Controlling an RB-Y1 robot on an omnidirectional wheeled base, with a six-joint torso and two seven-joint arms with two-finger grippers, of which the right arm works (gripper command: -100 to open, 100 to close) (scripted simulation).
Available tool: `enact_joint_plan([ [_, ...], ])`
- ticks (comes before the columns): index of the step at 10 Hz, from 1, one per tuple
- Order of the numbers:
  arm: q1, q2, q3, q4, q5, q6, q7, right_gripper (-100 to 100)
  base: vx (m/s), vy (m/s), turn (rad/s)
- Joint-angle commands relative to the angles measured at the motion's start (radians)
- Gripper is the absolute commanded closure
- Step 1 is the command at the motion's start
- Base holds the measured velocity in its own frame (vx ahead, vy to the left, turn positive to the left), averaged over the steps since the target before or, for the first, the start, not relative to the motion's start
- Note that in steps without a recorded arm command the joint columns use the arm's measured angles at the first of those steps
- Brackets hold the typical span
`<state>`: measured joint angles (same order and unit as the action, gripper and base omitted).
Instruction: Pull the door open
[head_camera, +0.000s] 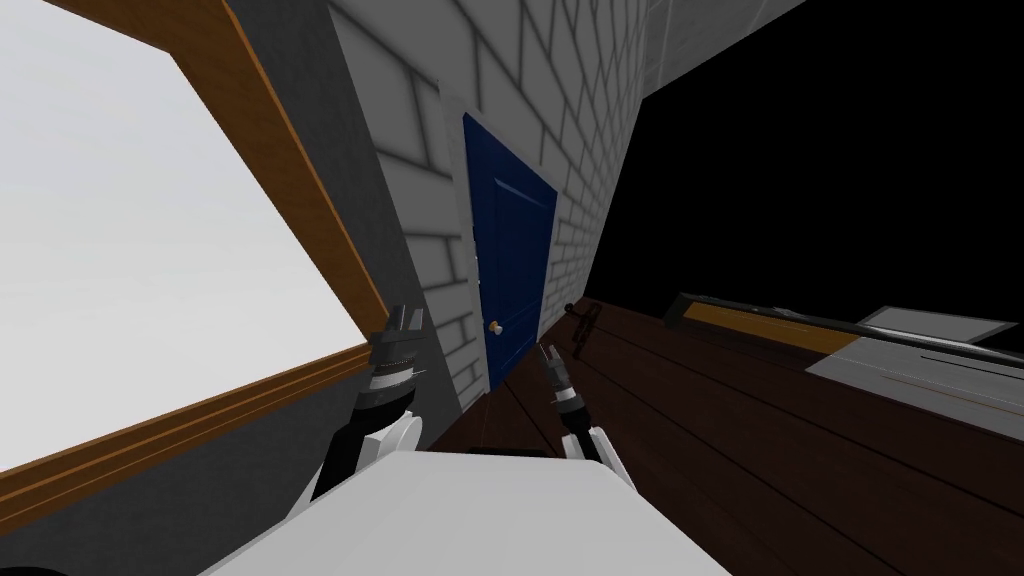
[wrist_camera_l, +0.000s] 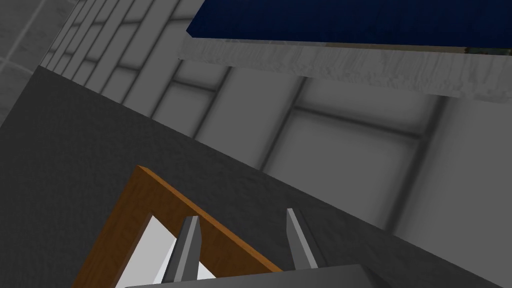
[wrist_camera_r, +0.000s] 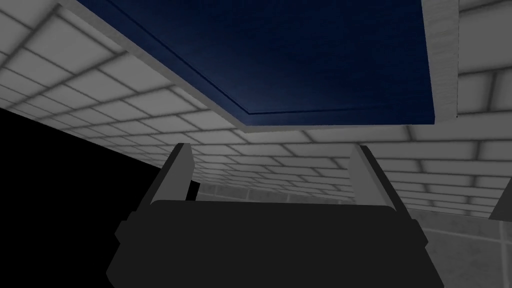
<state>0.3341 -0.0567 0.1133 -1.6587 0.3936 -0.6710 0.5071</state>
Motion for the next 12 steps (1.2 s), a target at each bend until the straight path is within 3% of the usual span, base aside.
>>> enact_joint_plan([
  [1, -0.007, -0.003, 0.011, 0.048, 0.019, -0.015, 0.049, -100, 0.086, -0.044, 0.003],
  [2, -0.007, -0.003, 0.011, 0.048, 0.019, -0.015, 0.049, -100, 0.059, -0.035, 0.002],
  [8, -0.054, 0.010, 0.057, 0.230, 0.097, -0.055, 0.219, -100, 0.089, -0.036, 0.004],
  [9, -0.054, 0.010, 0.057, 0.236, 0.097, -0.055, 0.226, -100, 0.059, -0.025, 0.002],
  [12, -0.075, 0.021, 0.079, 0.323, 0.133, -0.074, 0.308, -100, 0.077, -0.019, 0.011],
])
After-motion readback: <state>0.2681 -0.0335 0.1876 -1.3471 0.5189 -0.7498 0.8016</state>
